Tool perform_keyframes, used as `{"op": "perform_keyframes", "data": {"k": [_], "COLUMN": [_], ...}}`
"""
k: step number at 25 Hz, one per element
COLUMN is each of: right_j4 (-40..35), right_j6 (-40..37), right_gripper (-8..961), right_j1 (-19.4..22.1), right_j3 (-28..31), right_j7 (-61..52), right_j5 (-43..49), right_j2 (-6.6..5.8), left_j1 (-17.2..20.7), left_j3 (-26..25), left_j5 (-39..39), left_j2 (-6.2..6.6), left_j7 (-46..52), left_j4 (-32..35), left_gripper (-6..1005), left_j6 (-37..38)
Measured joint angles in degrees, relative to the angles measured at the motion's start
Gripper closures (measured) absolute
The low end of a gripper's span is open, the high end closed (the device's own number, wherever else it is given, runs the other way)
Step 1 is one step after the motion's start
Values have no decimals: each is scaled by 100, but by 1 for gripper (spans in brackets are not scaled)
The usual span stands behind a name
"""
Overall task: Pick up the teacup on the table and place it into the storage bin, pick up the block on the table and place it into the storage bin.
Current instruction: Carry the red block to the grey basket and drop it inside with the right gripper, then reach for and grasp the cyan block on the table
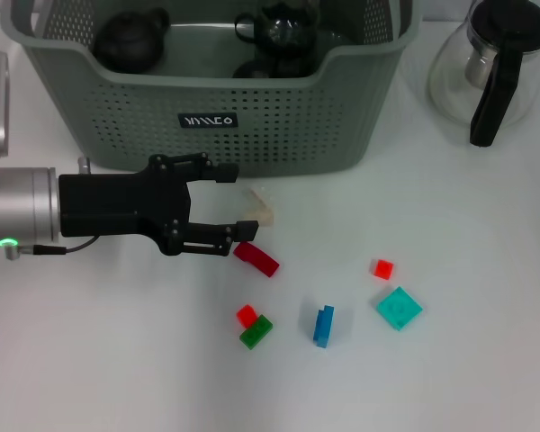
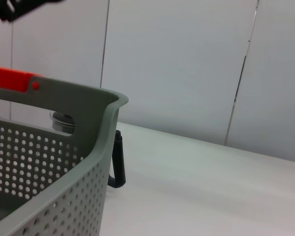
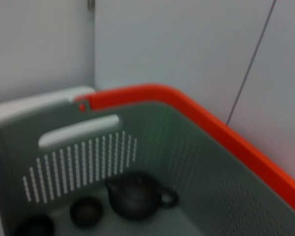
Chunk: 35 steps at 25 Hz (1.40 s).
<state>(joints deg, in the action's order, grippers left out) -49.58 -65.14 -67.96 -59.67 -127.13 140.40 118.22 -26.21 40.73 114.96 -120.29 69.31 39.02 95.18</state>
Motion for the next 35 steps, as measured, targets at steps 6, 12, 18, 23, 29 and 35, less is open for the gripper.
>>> {"op": "perform_keyframes", "data": {"k": [6, 12, 18, 23, 29, 35], "right_j4": [-557, -2293, -3301, -3421, -3192, -2452], "right_j6": [-163, -1853, -3697, -4721, -4795, -4600], "right_gripper": [568, 342, 35, 24, 18, 29], "right_j1": [330, 1334, 2433, 2925, 3057, 2667], "right_j3": [-144, -141, -158, -180, -839, -1478], "right_j7": [108, 818, 1042, 766, 263, -18], "right_j5": [65, -1298, -1951, -1481, -119, 367], "right_j2": [67, 140, 64, 46, 159, 205], "left_j1": [5, 31, 71, 107, 99, 65], "left_j3": [-4, -3, -4, -4, 3, 11], "left_j5": [0, 0, 18, 20, 14, 10], "left_j2": [9, 4, 8, 9, 0, -6], "left_j7": [3, -9, -33, -36, -163, -326], "left_j4": [1, 1, 1, 1, 1, 5], "left_gripper": [157, 157, 157, 157, 157, 157], "left_j6": [-6, 4, 11, 17, 18, 11]}}
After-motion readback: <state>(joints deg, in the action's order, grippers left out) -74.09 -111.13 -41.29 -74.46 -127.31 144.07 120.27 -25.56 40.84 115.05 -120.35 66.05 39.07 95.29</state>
